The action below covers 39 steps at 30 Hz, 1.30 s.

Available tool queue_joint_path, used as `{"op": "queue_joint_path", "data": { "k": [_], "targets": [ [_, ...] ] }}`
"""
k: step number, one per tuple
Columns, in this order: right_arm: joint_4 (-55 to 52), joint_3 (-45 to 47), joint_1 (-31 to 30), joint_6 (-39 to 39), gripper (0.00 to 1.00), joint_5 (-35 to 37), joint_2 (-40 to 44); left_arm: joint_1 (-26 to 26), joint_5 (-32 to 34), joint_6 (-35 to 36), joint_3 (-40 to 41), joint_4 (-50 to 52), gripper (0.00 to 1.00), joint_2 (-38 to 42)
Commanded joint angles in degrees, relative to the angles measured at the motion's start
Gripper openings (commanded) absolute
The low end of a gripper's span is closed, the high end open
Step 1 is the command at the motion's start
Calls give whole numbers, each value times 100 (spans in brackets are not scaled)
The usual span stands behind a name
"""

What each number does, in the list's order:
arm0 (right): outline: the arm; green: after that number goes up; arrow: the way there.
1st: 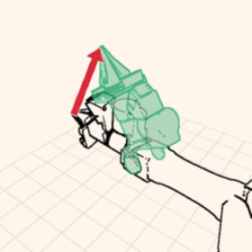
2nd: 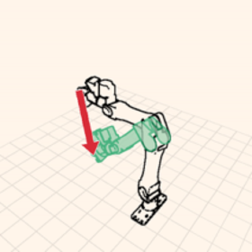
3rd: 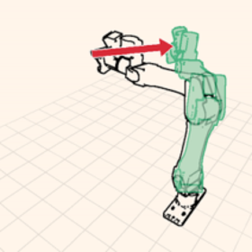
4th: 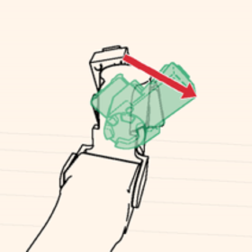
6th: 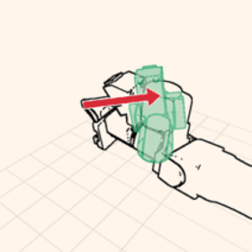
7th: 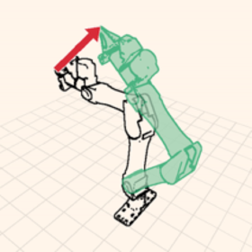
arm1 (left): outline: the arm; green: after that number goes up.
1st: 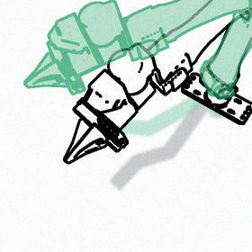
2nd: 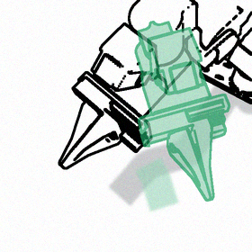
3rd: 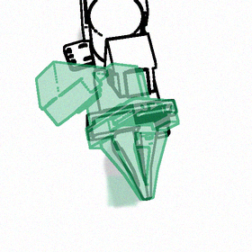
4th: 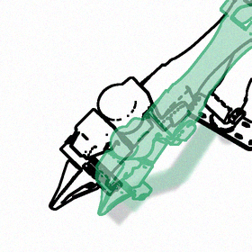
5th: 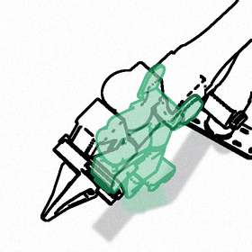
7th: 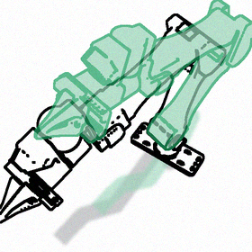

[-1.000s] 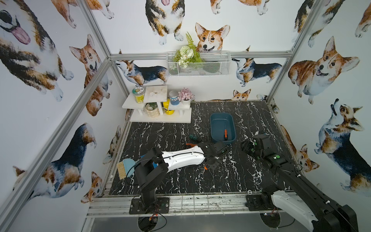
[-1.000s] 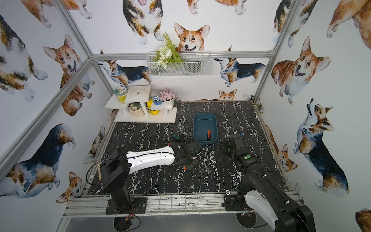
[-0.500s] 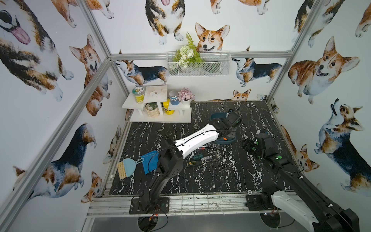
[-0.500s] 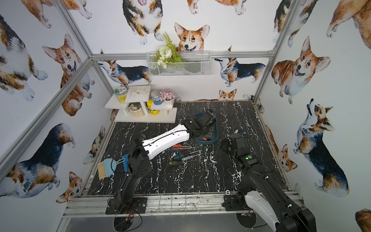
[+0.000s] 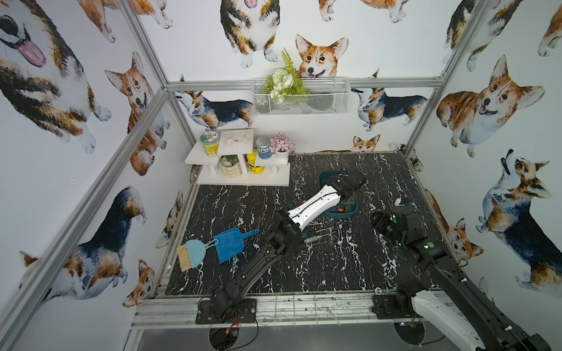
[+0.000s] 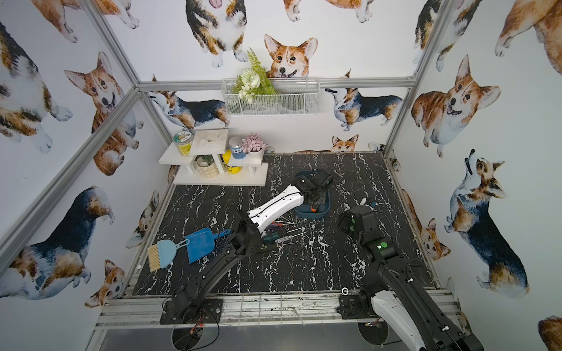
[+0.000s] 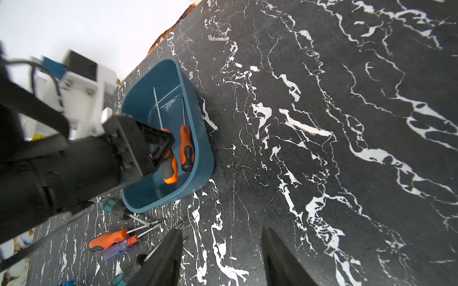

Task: Put the screwdriver on the desktop into the storage box
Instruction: Place the screwdriver in the storage box, then pick up the screwdriver from the center of the board.

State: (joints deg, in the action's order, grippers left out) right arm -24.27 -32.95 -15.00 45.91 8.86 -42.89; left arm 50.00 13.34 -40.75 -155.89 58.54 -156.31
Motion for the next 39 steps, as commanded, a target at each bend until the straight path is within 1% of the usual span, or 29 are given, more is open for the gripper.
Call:
{"op": "queue_joint_path", "data": {
  "k": [1,3,4,6,7,9,11,13,14,17,19,21,22,23,25,26,27,29,31,35,37,39],
  "targets": [
    [-69,-27,-9,75,56,98,-26,-8,-11,-176,-72,205,1,-91],
    [-80,-53,-11,90,56,108,-48,-8,69,-202,-72,167,4,-126],
    [-80,-61,-5,89,56,116,-56,-16,80,-210,-65,157,7,-136],
    [-93,-84,-6,78,56,130,-61,-25,65,-231,-72,157,23,-171],
    [-100,-101,-8,69,56,148,-74,-36,55,-240,-67,157,29,-172],
    [-121,-145,-2,45,56,164,-94,-38,42,-240,-81,138,37,-134],
    [-130,-191,-9,17,56,183,-122,-38,77,-232,-91,66,40,-23],
    [-114,-237,-11,-18,56,186,-162,-26,279,-230,-93,-1,43,169],
    [-89,-262,-4,-33,56,170,-199,-10,459,-252,-90,-25,46,295],
    [20,-322,-3,-32,56,58,-312,54,944,-302,-82,-73,47,734],
    [116,-360,-6,16,55,-56,-402,140,1391,-276,-29,-88,51,1075],
    [275,-388,-3,102,54,-261,-531,224,1754,-171,252,-206,56,1511],
    [359,-388,-6,148,53,-376,-586,238,1851,-96,529,-340,57,1767],
    [459,-390,-3,232,52,-528,-679,248,1897,-12,993,-586,59,2101],
    [661,-388,-37,396,50,-863,-888,239,1866,134,2324,-1328,59,2915],
    [763,-409,-102,473,48,-1009,-1022,209,1799,171,3229,-1877,59,3462],
    [842,-454,-249,529,48,-1060,-1178,160,1640,199,4131,-2474,59,4030],
    [918,-626,-664,560,48,-964,-1478,-19,1276,96,5675,-3337,59,4960],
    [985,-803,-1105,661,48,-900,-1789,-244,929,15,6854,-3821,58,5704],
    [1232,-1044,-1796,1114,49,-1029,-2409,-740,287,-21,8478,-3998,57,6744],
    [1301,-1123,-1997,1286,49,-1085,-2628,-921,47,13,9096,-4046,57,7154],
    [1337,-1155,-2078,1367,49,-1139,-2760,-1181,-357,-3,9658,-4039,56,7429]
  ]
}}
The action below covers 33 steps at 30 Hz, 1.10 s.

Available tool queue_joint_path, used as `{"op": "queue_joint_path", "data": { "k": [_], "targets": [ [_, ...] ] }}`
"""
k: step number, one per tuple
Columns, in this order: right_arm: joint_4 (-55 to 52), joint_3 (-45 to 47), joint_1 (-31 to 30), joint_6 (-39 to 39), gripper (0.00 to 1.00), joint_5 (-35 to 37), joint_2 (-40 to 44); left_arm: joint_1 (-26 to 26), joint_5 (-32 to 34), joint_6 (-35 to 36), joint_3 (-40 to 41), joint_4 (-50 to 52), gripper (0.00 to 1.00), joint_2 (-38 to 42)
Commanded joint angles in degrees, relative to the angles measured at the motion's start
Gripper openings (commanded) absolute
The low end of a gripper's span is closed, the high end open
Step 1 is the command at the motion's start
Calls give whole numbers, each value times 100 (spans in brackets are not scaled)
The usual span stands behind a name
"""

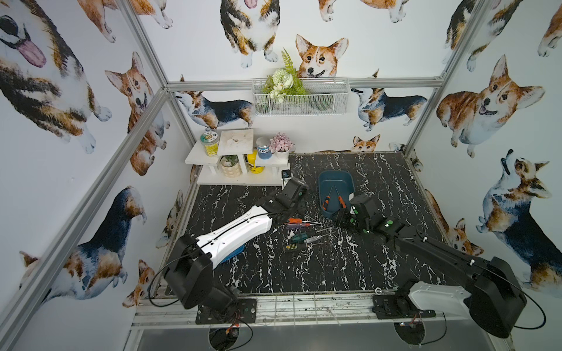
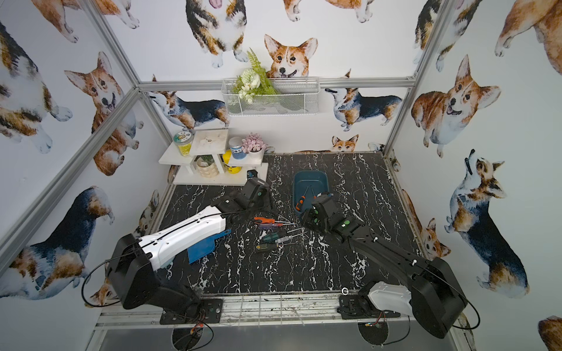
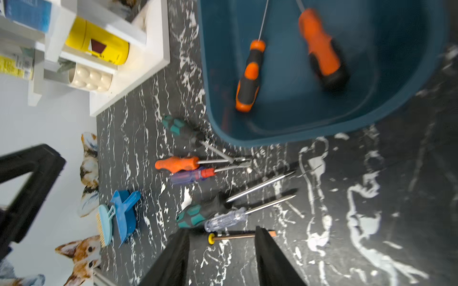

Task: Put the screwdriver on the desktop into the storage box
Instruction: Pick up the screwdriver from the center of the board.

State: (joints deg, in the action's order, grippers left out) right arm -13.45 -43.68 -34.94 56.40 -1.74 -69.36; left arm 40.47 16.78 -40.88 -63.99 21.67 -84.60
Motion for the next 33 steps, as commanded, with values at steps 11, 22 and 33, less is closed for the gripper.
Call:
{"op": "queue_joint_path", "data": {
  "k": [11,22,33],
  "targets": [
    [-54,73,2,262,51,332,212,-1030,-2733,-60,2574,-1890,64,488],
    [-199,417,145,354,51,429,787,-1050,-3292,-398,3248,-2557,70,340],
    [-228,582,234,308,51,385,931,-1024,-3899,-89,3463,-2582,68,437]
  ]
}}
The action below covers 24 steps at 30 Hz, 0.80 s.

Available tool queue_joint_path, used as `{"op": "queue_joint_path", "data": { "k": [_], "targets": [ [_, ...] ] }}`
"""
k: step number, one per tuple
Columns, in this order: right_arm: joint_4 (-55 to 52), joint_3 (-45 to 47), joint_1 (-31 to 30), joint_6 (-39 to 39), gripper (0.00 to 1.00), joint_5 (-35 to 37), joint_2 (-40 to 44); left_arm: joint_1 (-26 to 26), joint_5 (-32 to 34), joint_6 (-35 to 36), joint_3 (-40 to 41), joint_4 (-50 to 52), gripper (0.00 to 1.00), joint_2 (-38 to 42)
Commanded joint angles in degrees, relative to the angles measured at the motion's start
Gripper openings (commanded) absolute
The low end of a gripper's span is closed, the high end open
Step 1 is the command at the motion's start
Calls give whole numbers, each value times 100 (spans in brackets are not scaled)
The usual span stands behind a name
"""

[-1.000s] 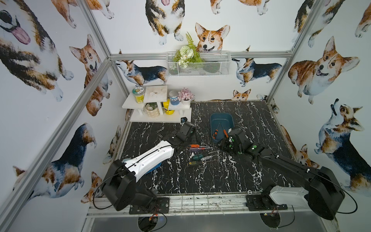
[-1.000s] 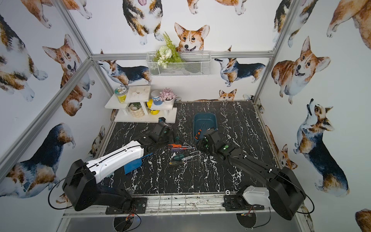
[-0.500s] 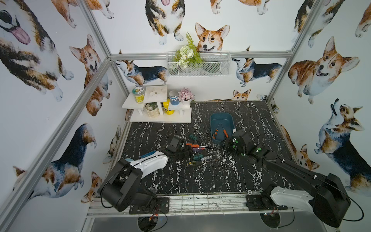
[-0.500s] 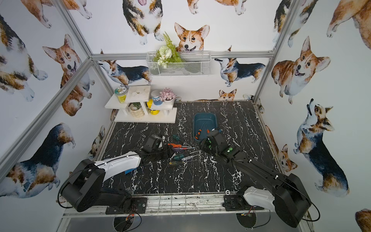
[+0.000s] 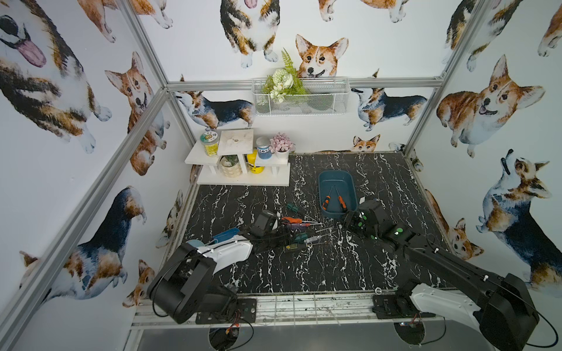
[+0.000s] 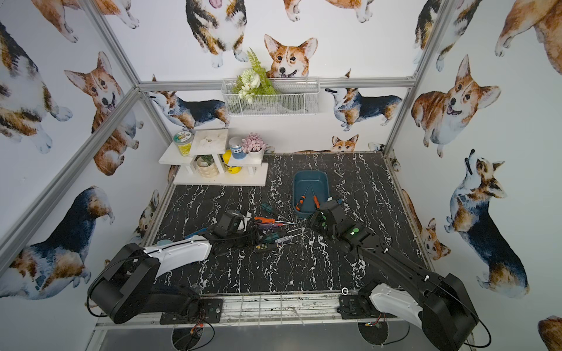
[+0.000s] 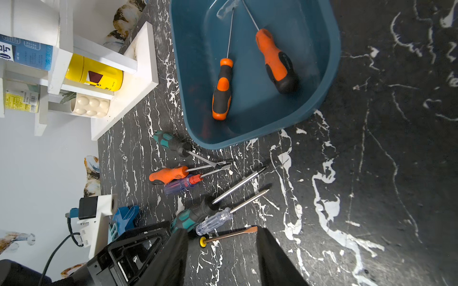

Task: Put the screwdriver on the desktop into the storage box
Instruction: Pick up the screwdriver from the center of the board.

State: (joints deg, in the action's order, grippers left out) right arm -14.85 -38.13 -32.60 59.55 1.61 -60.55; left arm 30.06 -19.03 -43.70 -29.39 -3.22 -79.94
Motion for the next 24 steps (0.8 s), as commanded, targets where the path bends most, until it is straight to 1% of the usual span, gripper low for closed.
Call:
{"op": "queue_joint_path", "data": {
  "k": [1,4,8,11,14,16,20,23,24],
  "targets": [
    [-108,33,1,-5,51,50,77,39,-424,240,-6,-89,68,-32],
    [-156,60,4,21,51,81,151,118,-679,380,-12,15,66,37],
    [-184,134,0,91,51,94,235,299,-949,656,-62,395,65,71],
    [-201,165,0,134,51,77,239,554,-1106,903,-160,751,64,-44],
    [-253,148,0,180,52,68,202,849,-1067,1083,-304,1067,64,-166],
    [-270,156,0,206,52,57,198,1053,-859,1166,-447,1231,64,-177],
    [-308,205,3,283,52,59,236,1412,-143,1291,-806,1516,65,-224],
    [-355,236,0,311,52,85,280,1725,346,1461,-1168,1758,66,-497],
    [-373,236,7,316,52,102,290,1842,503,1516,-1435,1875,65,-643]
  ]
}}
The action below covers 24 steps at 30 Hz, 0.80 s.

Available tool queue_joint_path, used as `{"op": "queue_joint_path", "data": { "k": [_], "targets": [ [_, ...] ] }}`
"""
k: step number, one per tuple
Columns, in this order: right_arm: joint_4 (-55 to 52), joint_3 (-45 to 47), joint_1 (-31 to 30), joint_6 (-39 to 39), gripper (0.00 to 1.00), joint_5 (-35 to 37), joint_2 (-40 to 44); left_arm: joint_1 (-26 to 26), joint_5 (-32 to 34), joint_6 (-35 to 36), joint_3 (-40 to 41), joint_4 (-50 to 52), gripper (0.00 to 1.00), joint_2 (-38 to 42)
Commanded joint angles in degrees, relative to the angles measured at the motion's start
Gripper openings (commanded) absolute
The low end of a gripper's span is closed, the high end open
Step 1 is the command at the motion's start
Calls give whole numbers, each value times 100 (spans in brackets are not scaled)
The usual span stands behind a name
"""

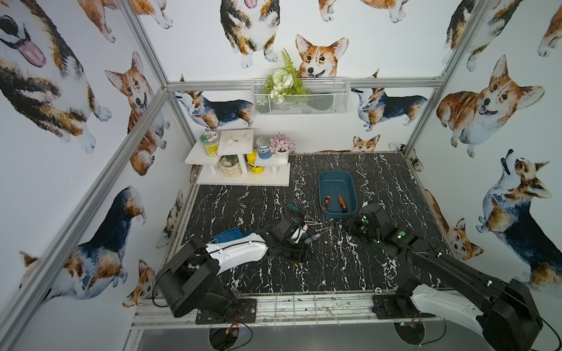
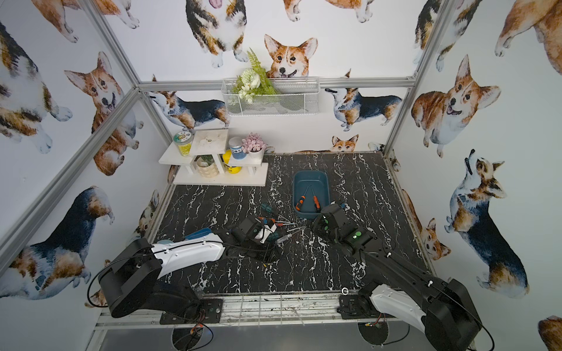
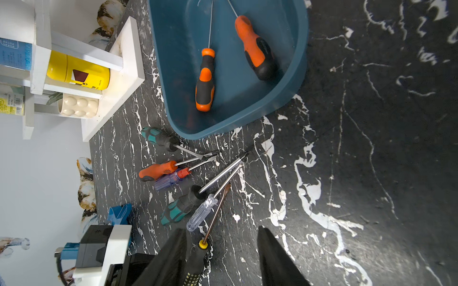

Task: Put the screwdriver on the desktop into the storage box
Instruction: Pick up the screwdriver from the center of the board.

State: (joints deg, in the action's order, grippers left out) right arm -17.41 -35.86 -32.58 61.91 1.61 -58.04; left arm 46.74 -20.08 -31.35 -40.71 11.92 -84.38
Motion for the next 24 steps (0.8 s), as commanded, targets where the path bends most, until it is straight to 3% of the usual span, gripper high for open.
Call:
{"op": "queue_joint_path", "data": {
  "k": [1,6,13,20,24],
  "targets": [
    [-138,8,13,76,52,116,51,280,770,347,-459,495,65,-373],
    [-215,0,50,76,53,178,115,761,1604,484,-1142,1233,56,-1213],
    [-289,50,161,34,53,173,220,1199,2297,262,-1595,1771,42,-1561],
    [-298,162,303,-36,52,94,345,1424,2640,131,-1823,2113,13,-1621],
    [-298,210,389,-106,52,50,389,1491,2658,72,-1925,2173,3,-1689]
  ]
}}
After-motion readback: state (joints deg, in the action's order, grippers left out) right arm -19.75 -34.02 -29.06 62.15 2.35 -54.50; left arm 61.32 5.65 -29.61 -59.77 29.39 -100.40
